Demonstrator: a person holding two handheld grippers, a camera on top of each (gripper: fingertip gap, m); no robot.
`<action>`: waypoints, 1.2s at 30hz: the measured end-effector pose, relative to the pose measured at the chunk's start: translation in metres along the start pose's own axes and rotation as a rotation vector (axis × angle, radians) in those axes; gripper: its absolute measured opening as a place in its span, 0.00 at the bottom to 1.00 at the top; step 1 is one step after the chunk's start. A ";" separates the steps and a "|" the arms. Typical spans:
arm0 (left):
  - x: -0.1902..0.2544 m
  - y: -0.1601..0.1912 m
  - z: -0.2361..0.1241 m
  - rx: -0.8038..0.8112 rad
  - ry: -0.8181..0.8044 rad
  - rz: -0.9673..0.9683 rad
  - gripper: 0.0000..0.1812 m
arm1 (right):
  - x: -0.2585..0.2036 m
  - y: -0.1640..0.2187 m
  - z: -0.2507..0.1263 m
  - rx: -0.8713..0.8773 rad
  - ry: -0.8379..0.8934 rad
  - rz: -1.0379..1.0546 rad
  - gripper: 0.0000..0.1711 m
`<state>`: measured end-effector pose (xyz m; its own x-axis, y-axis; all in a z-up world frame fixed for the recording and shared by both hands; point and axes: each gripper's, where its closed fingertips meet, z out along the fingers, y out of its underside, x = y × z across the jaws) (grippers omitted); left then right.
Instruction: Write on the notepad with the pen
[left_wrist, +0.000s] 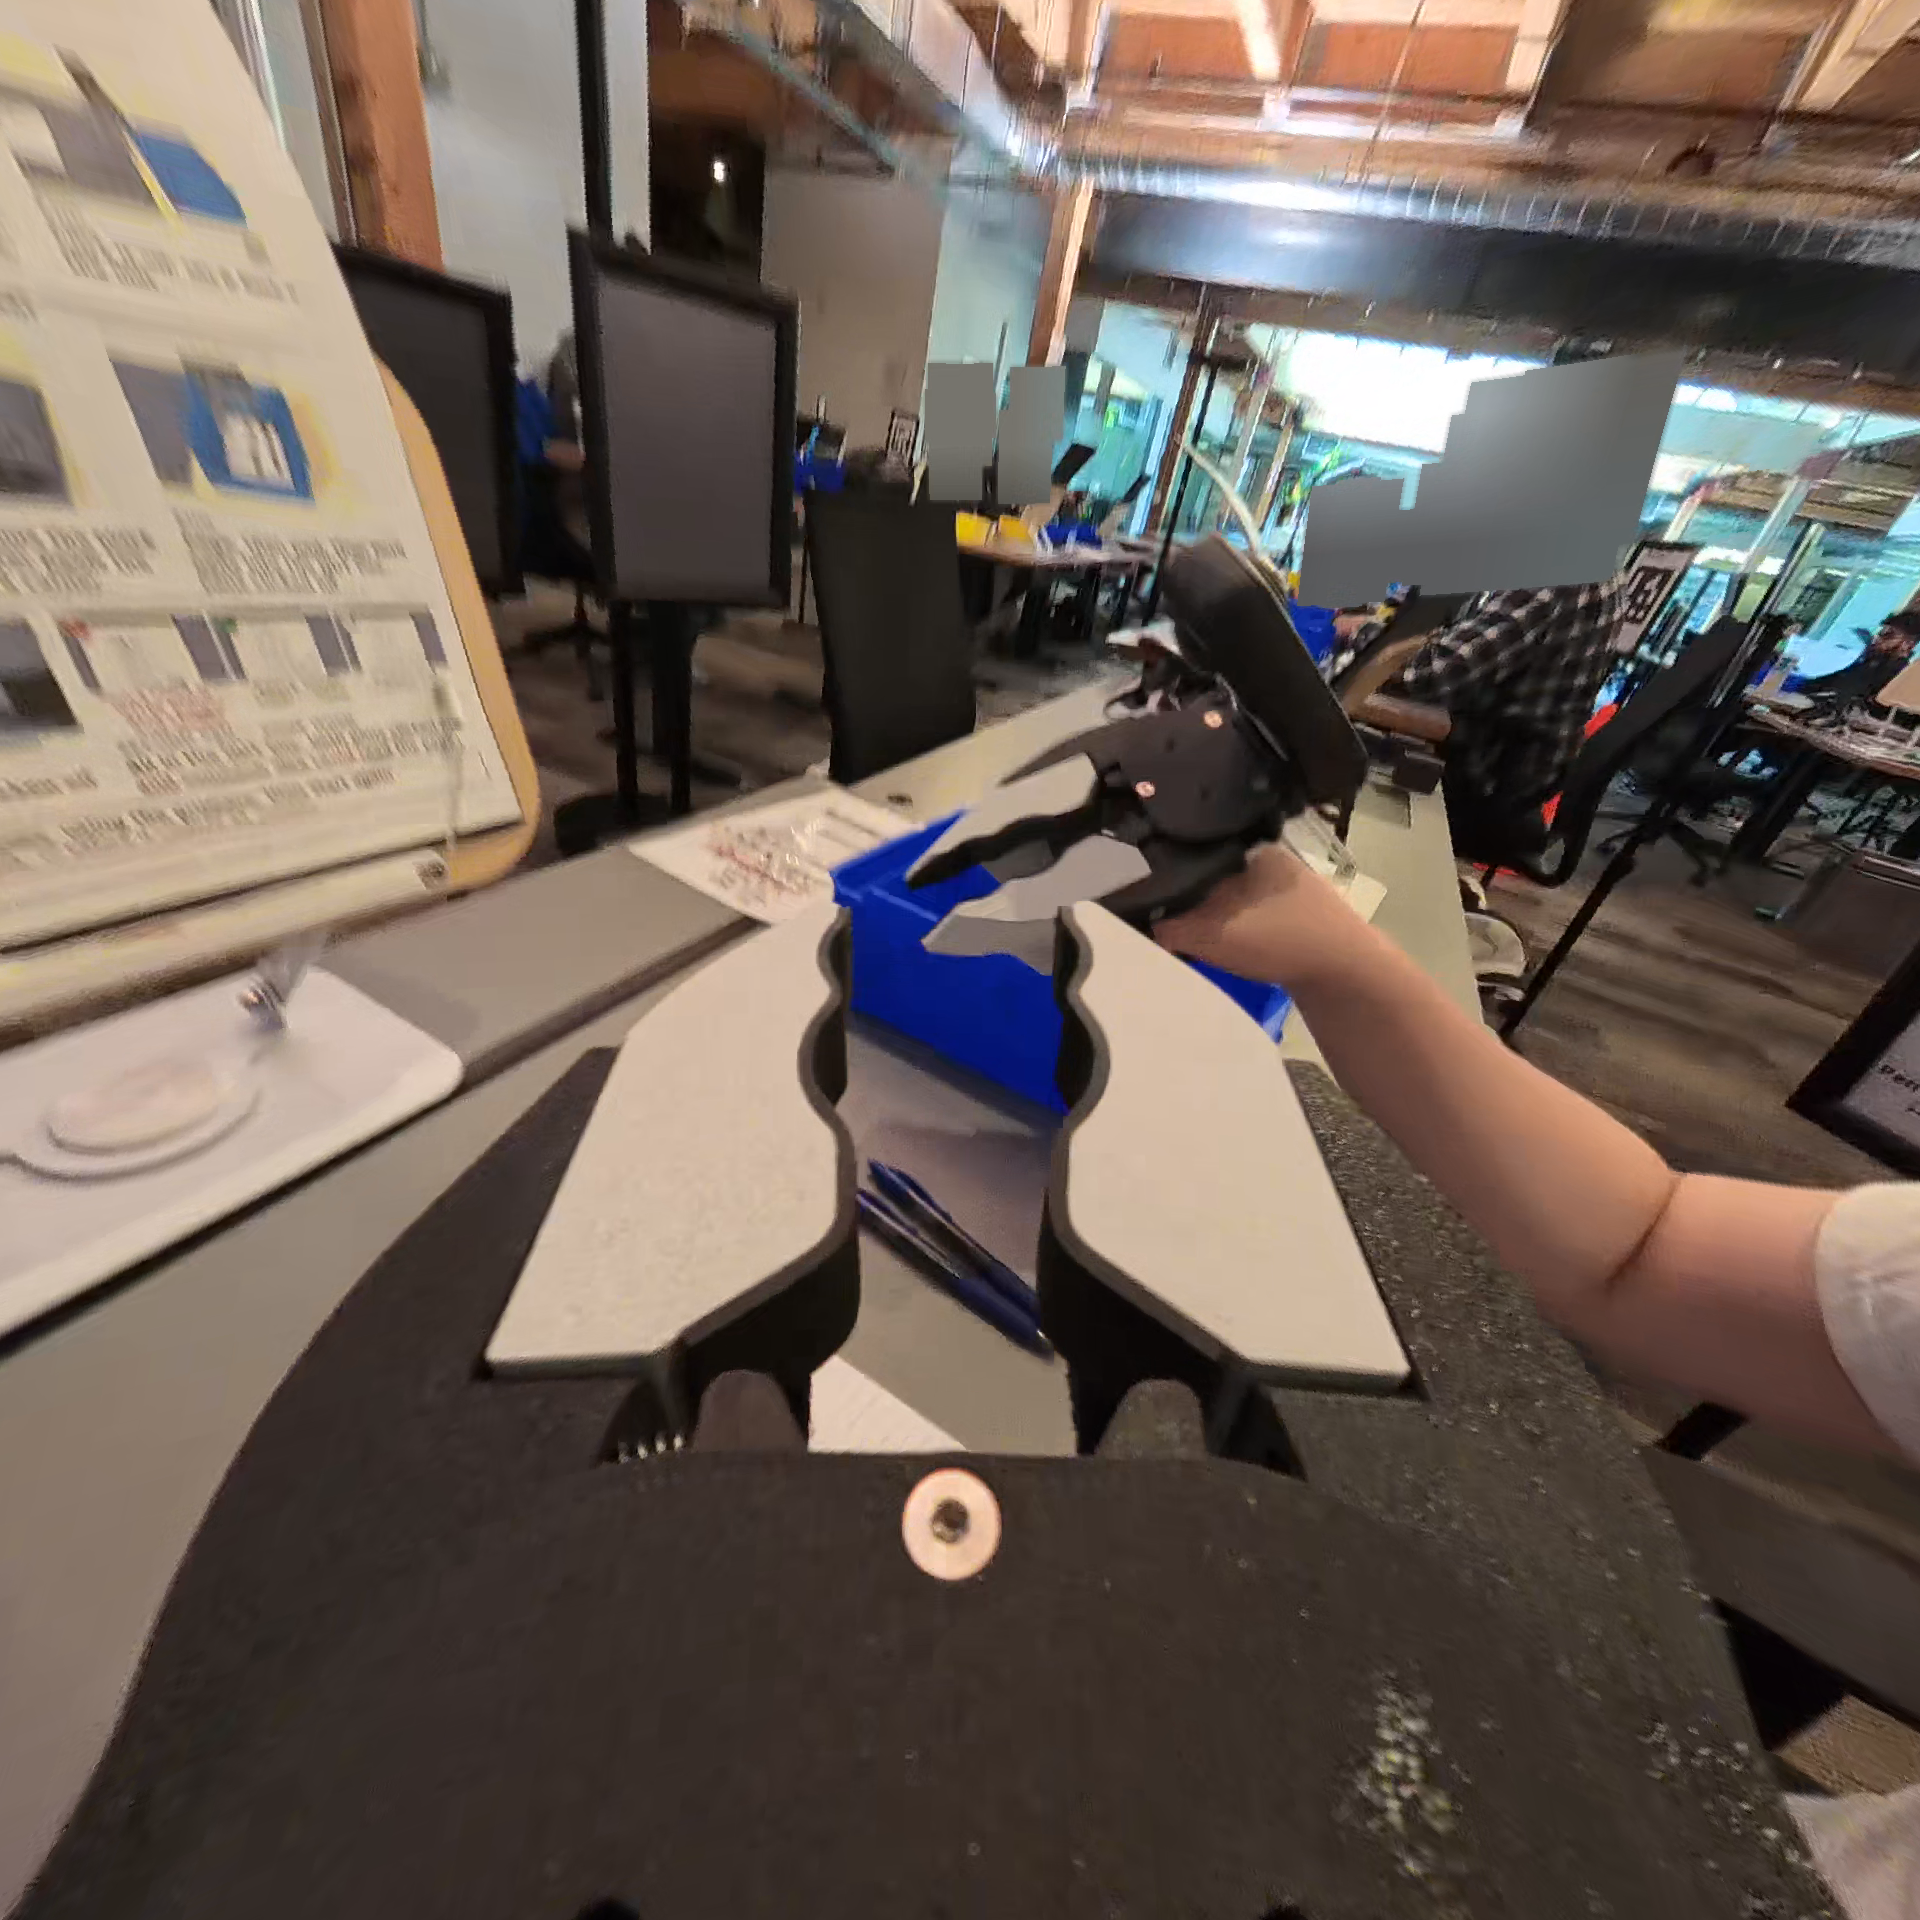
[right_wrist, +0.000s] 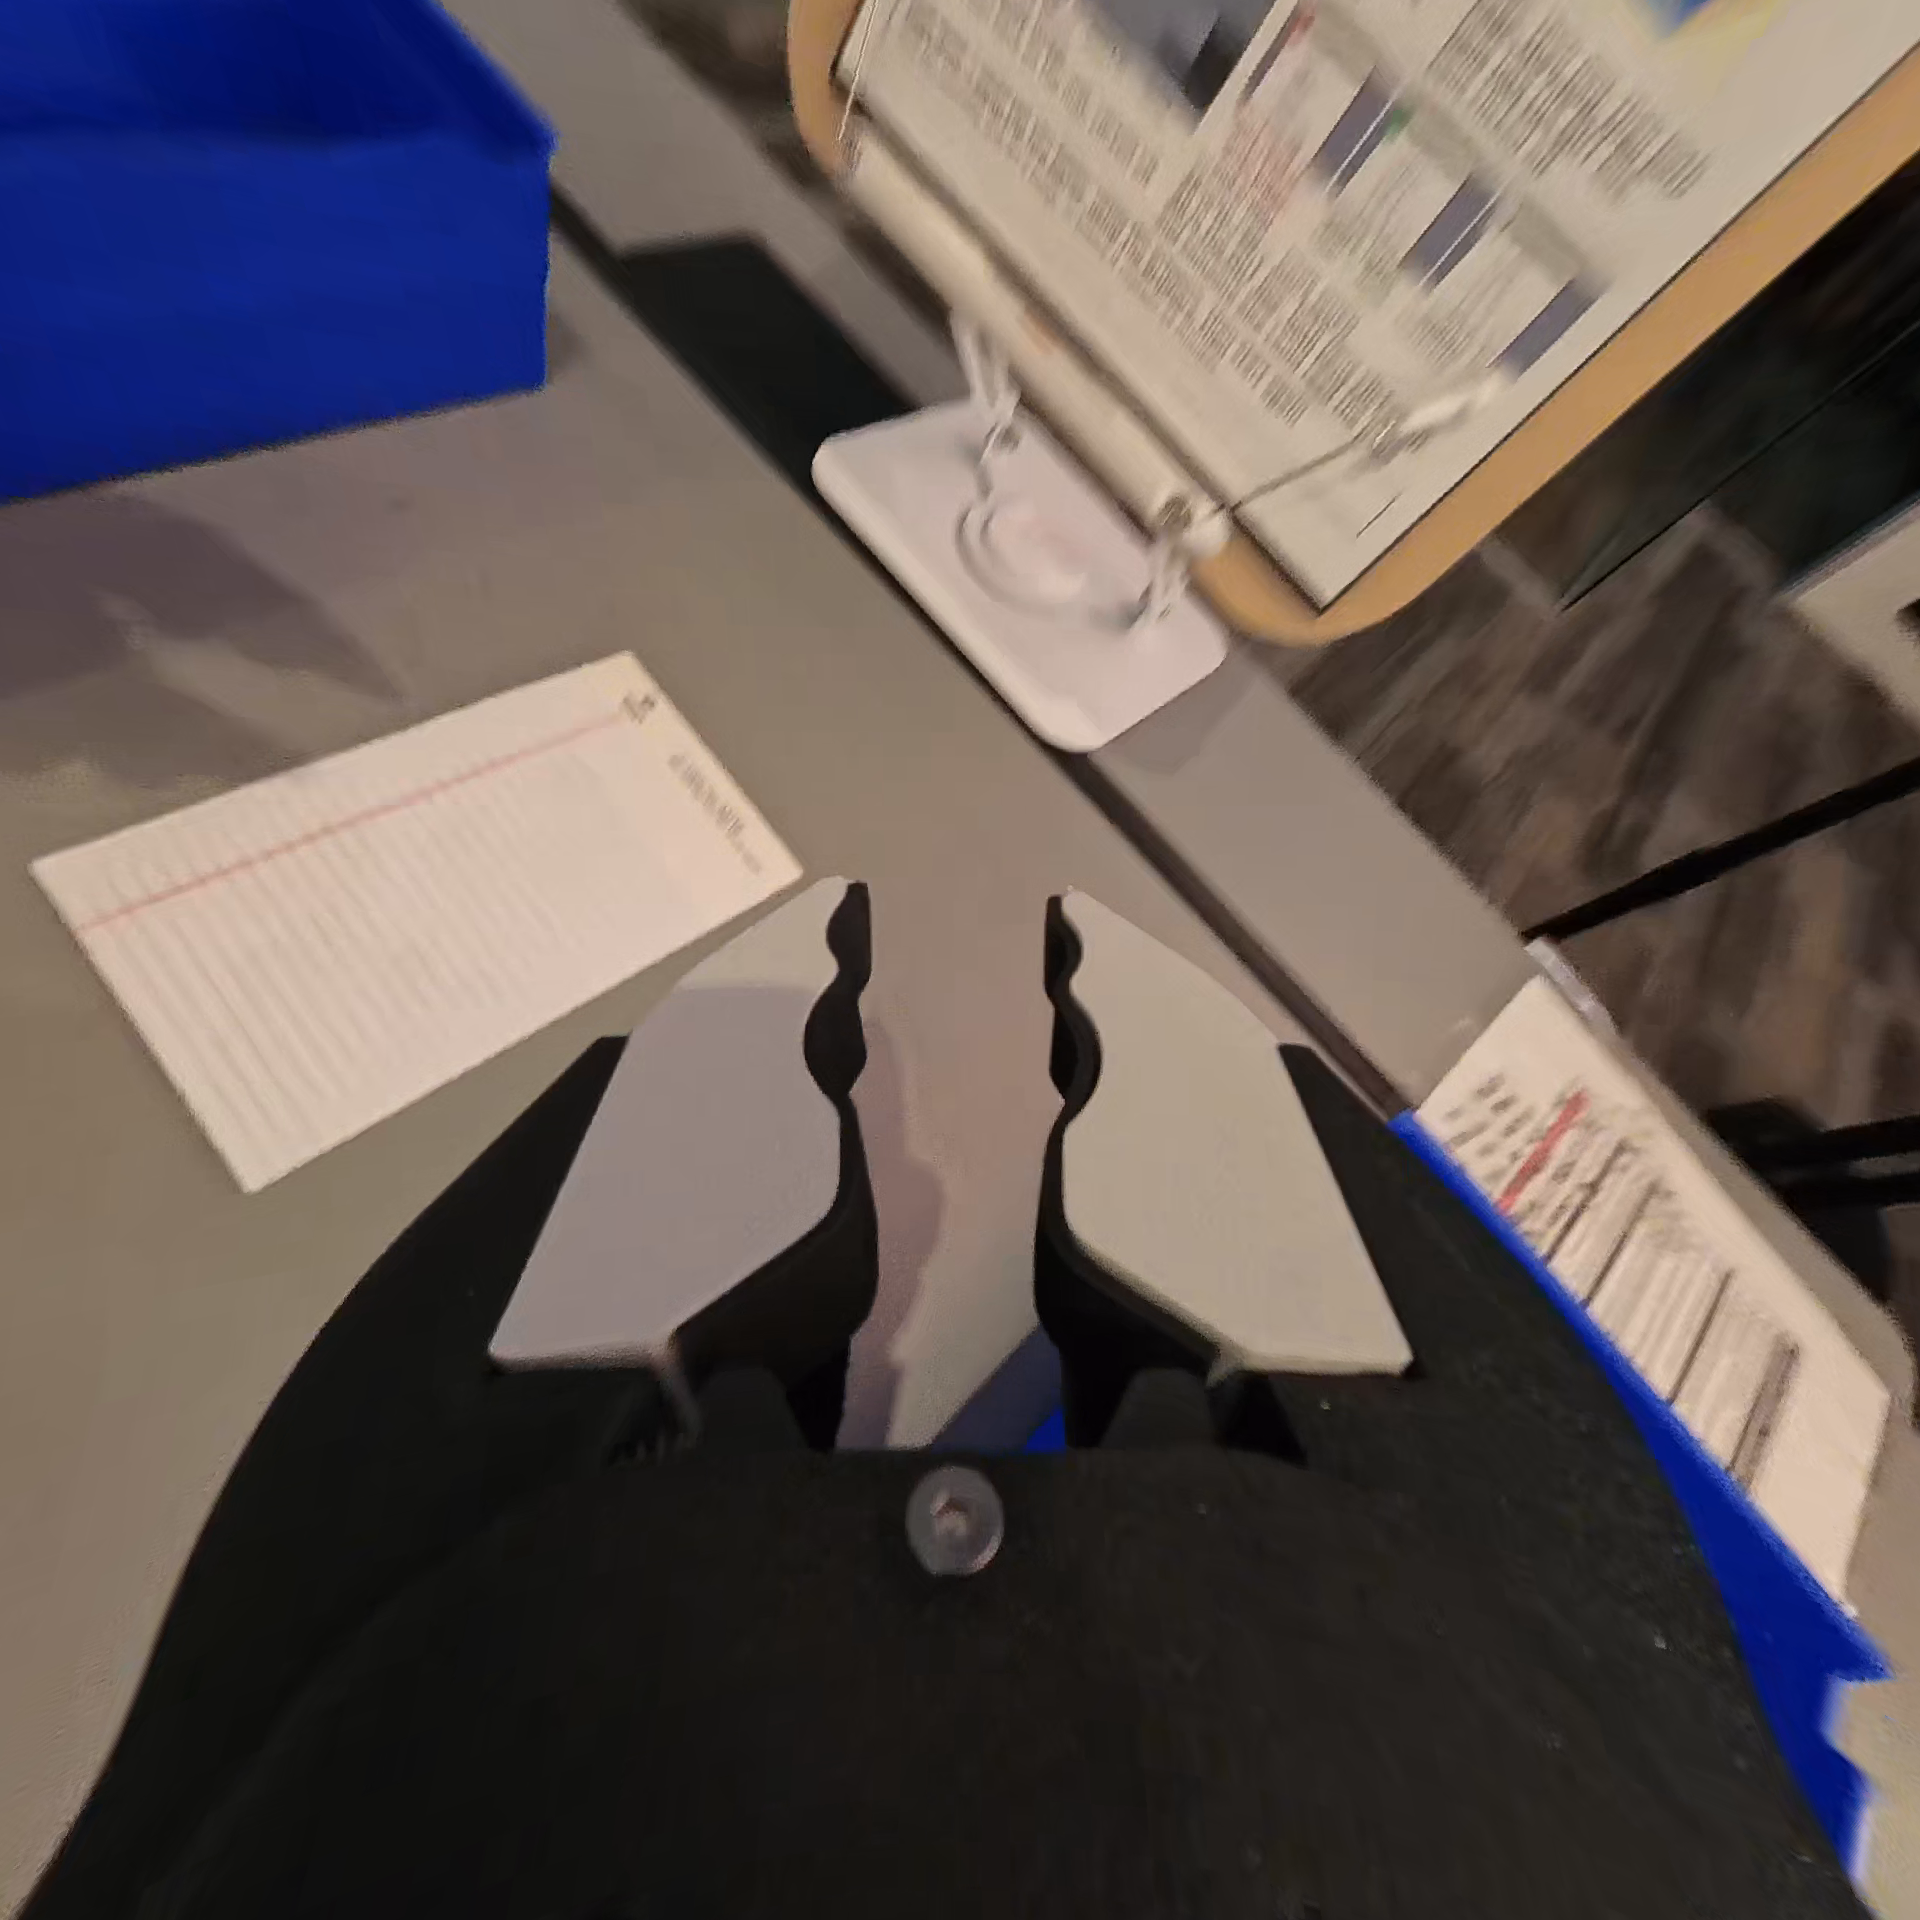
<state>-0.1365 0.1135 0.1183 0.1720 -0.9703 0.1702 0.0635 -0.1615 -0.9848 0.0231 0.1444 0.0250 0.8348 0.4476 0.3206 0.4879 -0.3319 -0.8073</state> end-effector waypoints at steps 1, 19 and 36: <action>-0.004 -0.011 -0.005 0.016 -0.001 0.028 0.21 | 0.002 -0.006 -0.005 0.040 0.014 -0.010 0.19; -0.073 -0.030 -0.067 -0.062 -0.295 0.243 0.20 | -0.024 0.042 0.027 -0.232 0.051 0.197 0.16; -0.073 -0.010 -0.055 -0.176 -0.291 0.173 0.19 | -0.056 0.095 0.024 -0.482 0.034 0.508 0.22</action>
<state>-0.2036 0.1756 0.1135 0.4390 -0.8982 -0.0218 -0.1569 -0.0528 -0.9862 0.0165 0.1076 -0.0811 0.9931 0.1157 -0.0166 0.0872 -0.8277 -0.5543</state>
